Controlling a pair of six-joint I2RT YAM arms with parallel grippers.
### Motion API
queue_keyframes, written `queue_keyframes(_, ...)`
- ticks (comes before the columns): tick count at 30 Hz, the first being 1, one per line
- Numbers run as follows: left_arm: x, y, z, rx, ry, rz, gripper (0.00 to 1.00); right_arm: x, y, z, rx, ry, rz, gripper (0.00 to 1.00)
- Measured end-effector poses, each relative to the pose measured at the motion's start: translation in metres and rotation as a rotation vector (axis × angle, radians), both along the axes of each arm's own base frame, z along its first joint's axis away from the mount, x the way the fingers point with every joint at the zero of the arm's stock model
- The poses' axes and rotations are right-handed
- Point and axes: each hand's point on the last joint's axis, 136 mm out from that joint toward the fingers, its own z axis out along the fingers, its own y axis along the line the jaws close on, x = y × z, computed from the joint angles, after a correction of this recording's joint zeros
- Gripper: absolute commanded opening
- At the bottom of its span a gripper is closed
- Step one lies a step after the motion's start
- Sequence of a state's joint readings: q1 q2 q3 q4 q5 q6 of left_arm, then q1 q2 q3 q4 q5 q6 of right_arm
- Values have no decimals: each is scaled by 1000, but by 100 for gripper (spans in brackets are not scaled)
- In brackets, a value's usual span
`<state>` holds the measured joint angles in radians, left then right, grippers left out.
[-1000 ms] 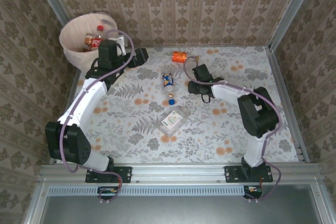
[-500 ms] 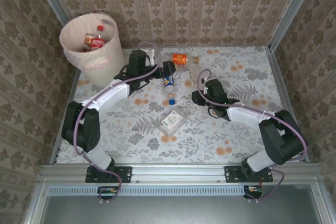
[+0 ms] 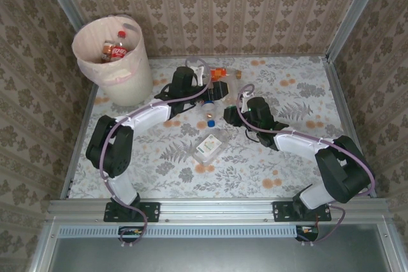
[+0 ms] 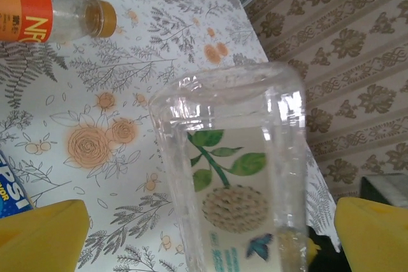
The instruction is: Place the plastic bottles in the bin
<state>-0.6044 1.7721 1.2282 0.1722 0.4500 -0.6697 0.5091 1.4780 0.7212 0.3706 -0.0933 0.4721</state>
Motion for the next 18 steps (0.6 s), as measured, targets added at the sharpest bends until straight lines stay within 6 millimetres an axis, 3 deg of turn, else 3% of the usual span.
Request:
queue_keyframes(9, -4, -9, -3, 11, -3, -11, 97, -12, 21, 7, 57, 5, 99, 29)
queue_keyframes(14, 1, -11, 2, 13, -24, -3, 72, -20, 32, 8, 71, 13, 148, 29)
queue_keyframes(18, 4, -11, -1, 15, -13, 9, 62, -20, 32, 7, 71, 15, 151, 33)
